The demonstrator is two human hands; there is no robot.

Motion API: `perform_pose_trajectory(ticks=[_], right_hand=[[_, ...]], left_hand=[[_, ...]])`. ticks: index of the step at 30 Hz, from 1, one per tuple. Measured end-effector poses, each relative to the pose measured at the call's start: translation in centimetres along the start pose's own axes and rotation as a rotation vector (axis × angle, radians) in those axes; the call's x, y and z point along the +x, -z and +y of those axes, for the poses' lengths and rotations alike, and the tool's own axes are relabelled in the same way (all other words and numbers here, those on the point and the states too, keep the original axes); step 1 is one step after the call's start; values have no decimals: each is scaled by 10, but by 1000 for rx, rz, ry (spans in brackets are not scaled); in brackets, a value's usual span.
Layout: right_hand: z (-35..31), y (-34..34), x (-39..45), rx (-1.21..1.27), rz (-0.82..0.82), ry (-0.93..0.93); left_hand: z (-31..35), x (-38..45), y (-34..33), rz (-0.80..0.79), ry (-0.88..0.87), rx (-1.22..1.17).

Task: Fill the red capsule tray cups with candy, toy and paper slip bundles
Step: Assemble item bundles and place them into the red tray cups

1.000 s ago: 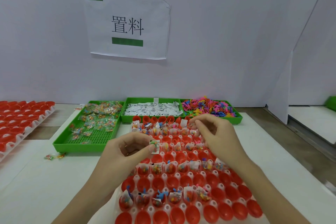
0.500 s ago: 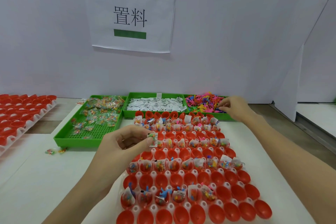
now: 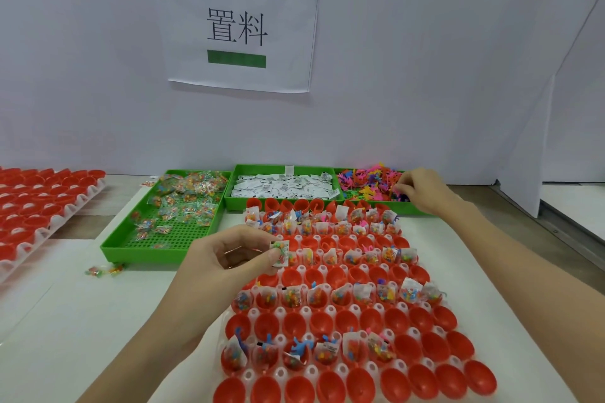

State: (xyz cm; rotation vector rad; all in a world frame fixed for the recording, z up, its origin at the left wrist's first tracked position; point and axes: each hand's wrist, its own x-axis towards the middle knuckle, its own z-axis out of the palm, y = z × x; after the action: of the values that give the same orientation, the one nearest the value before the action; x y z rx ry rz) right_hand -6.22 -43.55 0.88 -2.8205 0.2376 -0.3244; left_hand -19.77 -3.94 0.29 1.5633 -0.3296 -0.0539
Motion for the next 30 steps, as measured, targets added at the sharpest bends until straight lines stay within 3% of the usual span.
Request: perform_pose_trajectory(ticks=[6, 12, 19, 30], right_hand=[[-21, 11, -34, 451, 156, 32], [-74, 27, -117, 844, -53, 157], [-112, 9, -205, 939, -107, 347], [-106, 16, -227, 891, -91, 378]], left_hand=[[1, -1, -2, 8, 24, -39], [4, -7, -11, -38, 31, -56], [5, -21, -33, -122, -95, 18], [0, -31, -54, -55, -301, 128]])
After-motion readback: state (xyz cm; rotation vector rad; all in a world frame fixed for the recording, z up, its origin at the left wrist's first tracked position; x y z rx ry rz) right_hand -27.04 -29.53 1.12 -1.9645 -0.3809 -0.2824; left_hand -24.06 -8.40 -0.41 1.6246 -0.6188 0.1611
